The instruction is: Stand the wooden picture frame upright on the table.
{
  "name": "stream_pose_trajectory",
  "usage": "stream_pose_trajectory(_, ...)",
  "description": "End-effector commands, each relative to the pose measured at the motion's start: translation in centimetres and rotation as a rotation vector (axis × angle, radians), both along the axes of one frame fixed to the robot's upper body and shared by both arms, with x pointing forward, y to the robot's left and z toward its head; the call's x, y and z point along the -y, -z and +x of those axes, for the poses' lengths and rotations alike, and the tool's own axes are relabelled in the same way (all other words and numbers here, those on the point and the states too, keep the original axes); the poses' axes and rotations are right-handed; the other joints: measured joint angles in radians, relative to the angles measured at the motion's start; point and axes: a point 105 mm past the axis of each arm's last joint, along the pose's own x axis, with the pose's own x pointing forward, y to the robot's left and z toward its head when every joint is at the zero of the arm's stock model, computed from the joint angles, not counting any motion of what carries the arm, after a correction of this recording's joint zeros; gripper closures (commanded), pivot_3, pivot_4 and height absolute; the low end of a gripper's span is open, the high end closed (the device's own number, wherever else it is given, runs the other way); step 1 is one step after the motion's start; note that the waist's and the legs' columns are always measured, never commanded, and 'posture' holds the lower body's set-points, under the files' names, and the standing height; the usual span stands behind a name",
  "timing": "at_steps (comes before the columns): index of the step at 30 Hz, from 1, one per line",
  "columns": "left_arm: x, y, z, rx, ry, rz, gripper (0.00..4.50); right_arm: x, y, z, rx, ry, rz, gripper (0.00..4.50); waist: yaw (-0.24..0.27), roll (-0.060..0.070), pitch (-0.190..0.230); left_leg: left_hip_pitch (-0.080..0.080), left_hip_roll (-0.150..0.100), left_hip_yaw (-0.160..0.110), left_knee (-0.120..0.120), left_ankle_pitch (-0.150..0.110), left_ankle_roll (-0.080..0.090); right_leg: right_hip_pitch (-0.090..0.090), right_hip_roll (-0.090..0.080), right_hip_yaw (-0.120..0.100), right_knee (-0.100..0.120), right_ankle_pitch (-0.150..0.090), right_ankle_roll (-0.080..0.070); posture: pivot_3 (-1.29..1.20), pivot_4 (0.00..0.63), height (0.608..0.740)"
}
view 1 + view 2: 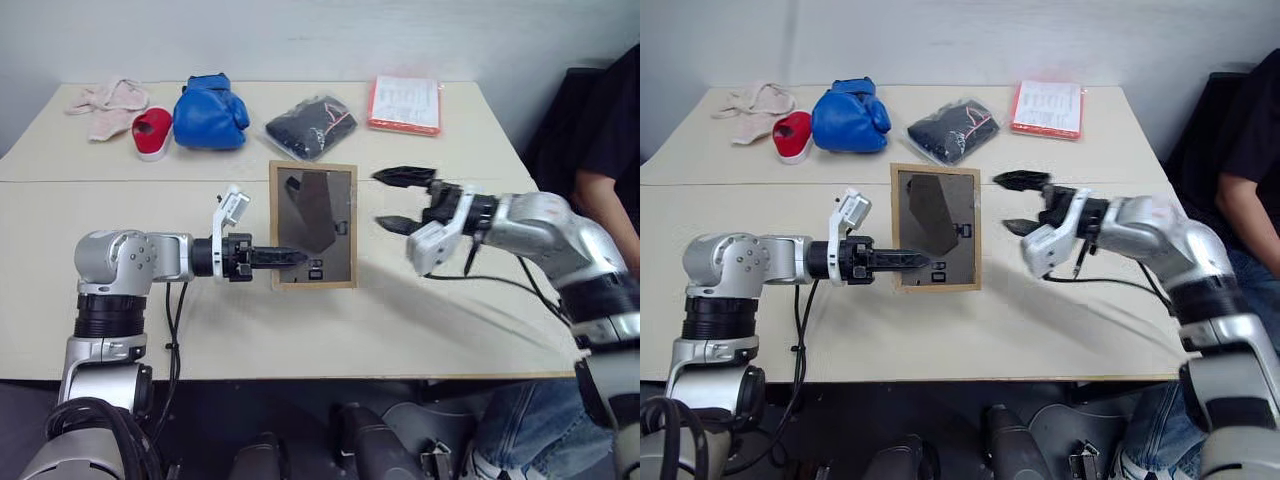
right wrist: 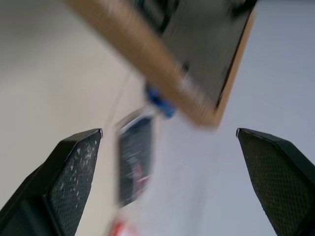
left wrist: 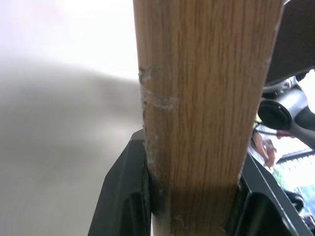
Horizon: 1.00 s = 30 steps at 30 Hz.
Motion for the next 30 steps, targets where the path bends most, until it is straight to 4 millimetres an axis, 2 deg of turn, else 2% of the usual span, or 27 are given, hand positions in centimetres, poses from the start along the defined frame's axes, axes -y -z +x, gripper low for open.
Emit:
stream_pose_trajectory(1,0.5,-2.0,-0.5,0.048,0.056,-0.036,3.23,-1.7,-1.0,-0.4,0.183,-0.146,0.078,0.00,-0.003,0.000,0.000,0.000,0.000,0.000,0.000,0.000,0.000,0.000,0.000,0.000,0.000,0.000,-0.001,0.00,0.150,0.740)
stream_pose_trajectory(4,0.3,-2.4,-0.5,0.045,0.056,-0.037,3.23,-2.5,-0.6,0.1,0.249,-0.188,0.094,0.63,-0.003,0.000,0.000,0.000,0.000,0.000,0.000,0.000,-0.001,0.000,0.000,0.000,0.001,-0.001,-0.001,0.00,0.150,0.740)
stream_pose_trajectory(6,0.0,-2.6,-0.7,0.041,0.058,-0.036,3.23,-2.7,-0.1,1.2,0.250,-0.166,0.085,1.25,-0.006,0.000,0.000,0.000,0.000,0.000,0.000,0.000,-0.001,0.000,0.000,0.000,0.001,-0.001,-0.001,0.00,0.150,0.740)
stream_pose_trajectory(9,-0.4,-2.5,-1.0,0.036,0.055,-0.028,3.23,-2.9,-0.3,1.7,0.277,-0.176,0.095,2.35,-0.008,0.000,0.000,0.002,0.000,0.001,-0.001,0.001,-0.002,0.000,0.000,0.001,0.002,-0.001,-0.002,0.00,0.150,0.740)
stream_pose_trajectory(14,-1.3,-2.4,-2.0,0.027,0.054,-0.026,1.64,-3.5,-1.6,1.3,0.317,-0.248,0.118,3.29,-0.009,0.000,0.000,0.003,0.000,0.001,-0.002,0.002,-0.003,0.000,0.000,0.000,0.002,-0.001,-0.002,0.00,0.150,0.740)
stream_pose_trajectory(17,-2.2,-2.5,-2.3,0.083,0.015,0.009,0.73,-3.6,-2.1,1.2,0.318,-0.260,0.118,3.28,-0.010,0.000,0.000,0.003,0.000,0.001,-0.002,0.002,-0.003,0.000,0.000,0.001,0.003,-0.001,-0.002,0.00,0.150,0.740)
stream_pose_trajectory(19,-3.8,-4.1,-2.6,0.166,-0.053,0.016,0.09,-3.5,-2.3,1.1,0.288,-0.261,0.126,3.28,-0.013,0.000,0.000,0.003,0.000,0.001,-0.002,0.002,-0.003,0.000,0.000,0.001,0.003,-0.001,-0.002,0.00,0.150,0.740)
stream_pose_trajectory(22,-6.3,-5.9,-4.3,0.358,-0.129,0.082,0.00,-3.3,-2.3,1.0,0.223,-0.255,0.139,3.28,-0.028,0.000,0.000,0.004,0.000,0.001,-0.003,0.002,-0.003,0.000,0.001,0.000,0.002,-0.001,-0.003,0.00,0.150,0.740)
stream_pose_trajectory(24,-7.3,-6.9,-6.3,0.501,-0.157,0.122,0.00,-3.1,-1.7,1.3,0.075,-0.227,0.169,3.28,-0.037,0.000,0.000,0.005,0.000,0.002,-0.005,0.002,-0.003,0.000,0.001,0.001,0.002,-0.002,-0.003,0.00,0.150,0.740)
stream_pose_trajectory(26,-8.0,-7.2,-8.5,0.638,-0.189,0.181,0.00,-3.3,-0.3,2.0,-0.198,-0.146,0.298,3.28,-0.040,-0.002,0.001,0.010,0.000,0.002,-0.008,0.002,-0.003,0.005,0.001,0.001,-0.001,-0.002,-0.003,0.00,0.150,0.740)
stream_pose_trajectory(28,-8.1,-6.4,-9.8,0.708,-0.205,0.261,0.00,-3.5,0.4,2.5,-0.599,-0.064,0.469,3.28,-0.044,-0.007,0.000,0.019,0.002,0.000,-0.013,0.002,-0.003,0.014,0.001,0.000,-0.003,-0.002,-0.004,0.00,0.150,0.740)
stream_pose_trajectory(30,-8.0,-6.2,-9.6,0.749,-0.247,0.271,0.00,-3.7,0.8,2.2,-1.057,-0.080,0.584,3.28,-0.029,-0.004,0.001,0.026,0.004,-0.004,-0.013,0.002,-0.003,0.024,0.001,-0.003,-0.002,-0.002,-0.004,0.00,0.150,0.740)
